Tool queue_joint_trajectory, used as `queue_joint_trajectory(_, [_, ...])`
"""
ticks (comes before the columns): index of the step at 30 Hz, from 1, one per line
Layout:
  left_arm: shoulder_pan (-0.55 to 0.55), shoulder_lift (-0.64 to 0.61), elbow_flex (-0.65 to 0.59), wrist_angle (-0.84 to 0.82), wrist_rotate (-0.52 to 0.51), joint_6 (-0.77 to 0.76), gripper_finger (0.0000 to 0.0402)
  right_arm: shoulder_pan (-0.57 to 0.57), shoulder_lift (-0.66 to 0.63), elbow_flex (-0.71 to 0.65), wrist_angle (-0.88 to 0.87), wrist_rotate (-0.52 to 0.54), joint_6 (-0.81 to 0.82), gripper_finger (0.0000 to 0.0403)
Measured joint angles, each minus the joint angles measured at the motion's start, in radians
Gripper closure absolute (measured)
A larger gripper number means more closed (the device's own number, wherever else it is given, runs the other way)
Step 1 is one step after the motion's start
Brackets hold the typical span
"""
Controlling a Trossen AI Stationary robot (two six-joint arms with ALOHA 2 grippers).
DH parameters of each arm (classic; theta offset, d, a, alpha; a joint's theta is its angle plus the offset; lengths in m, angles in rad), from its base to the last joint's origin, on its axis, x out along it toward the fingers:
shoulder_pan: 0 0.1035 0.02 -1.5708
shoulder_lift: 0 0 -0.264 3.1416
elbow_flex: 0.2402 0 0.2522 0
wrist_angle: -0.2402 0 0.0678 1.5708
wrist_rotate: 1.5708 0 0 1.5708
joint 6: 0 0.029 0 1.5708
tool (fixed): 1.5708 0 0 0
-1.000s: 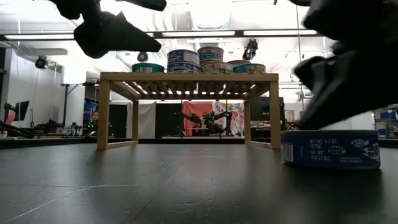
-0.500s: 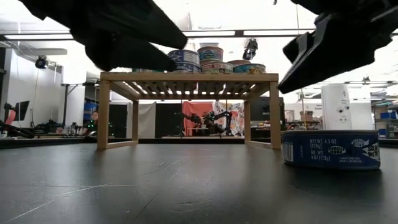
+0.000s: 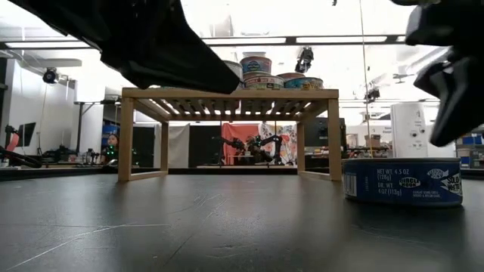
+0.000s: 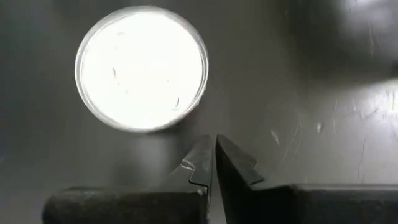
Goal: Stack canned seafood by type on shelf
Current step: Stack the blue tuna can on top of the blue tuna can
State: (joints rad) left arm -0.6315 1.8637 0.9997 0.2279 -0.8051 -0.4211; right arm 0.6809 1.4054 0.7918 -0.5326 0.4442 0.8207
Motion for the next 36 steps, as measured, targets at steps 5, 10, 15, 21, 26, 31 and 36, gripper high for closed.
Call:
queue_joint_trajectory(5, [0.000, 0.000, 0.000, 0.006, 0.001, 0.019, 0.0393, 0.040, 0.039, -0.010, 0.024, 0.001, 0.057, 0.0390])
queue_joint_trajectory(10, [0.000, 0.000, 0.000, 0.010, 0.002, 0.026, 0.0398, 0.048, 0.087, -0.010, 0.063, 0.013, 0.069, 0.0390])
queue_joint_trajectory(15, [0.000, 0.000, -0.001, 0.011, 0.002, 0.025, 0.0401, 0.048, 0.134, -0.010, 0.100, 0.062, 0.040, 0.0390])
queue_joint_trajectory(21, [0.000, 0.000, -0.001, 0.016, 0.003, 0.025, 0.0401, 0.045, 0.169, -0.011, 0.223, 0.082, -0.038, 0.0390])
queue_joint_trajectory(26, [0.000, 0.000, -0.001, 0.016, 0.004, 0.021, 0.0401, 0.040, 0.181, -0.011, 0.303, 0.082, -0.084, 0.0390])
queue_joint_trajectory(31, [0.000, 0.000, -0.002, 0.021, 0.029, 0.020, 0.0401, 0.020, 0.198, -0.011, 0.386, 0.082, -0.143, 0.0390])
queue_joint_trajectory(36, [0.000, 0.000, -0.002, 0.029, 0.031, 0.020, 0.0402, -0.012, 0.224, -0.010, 0.464, 0.081, -0.220, 0.0390])
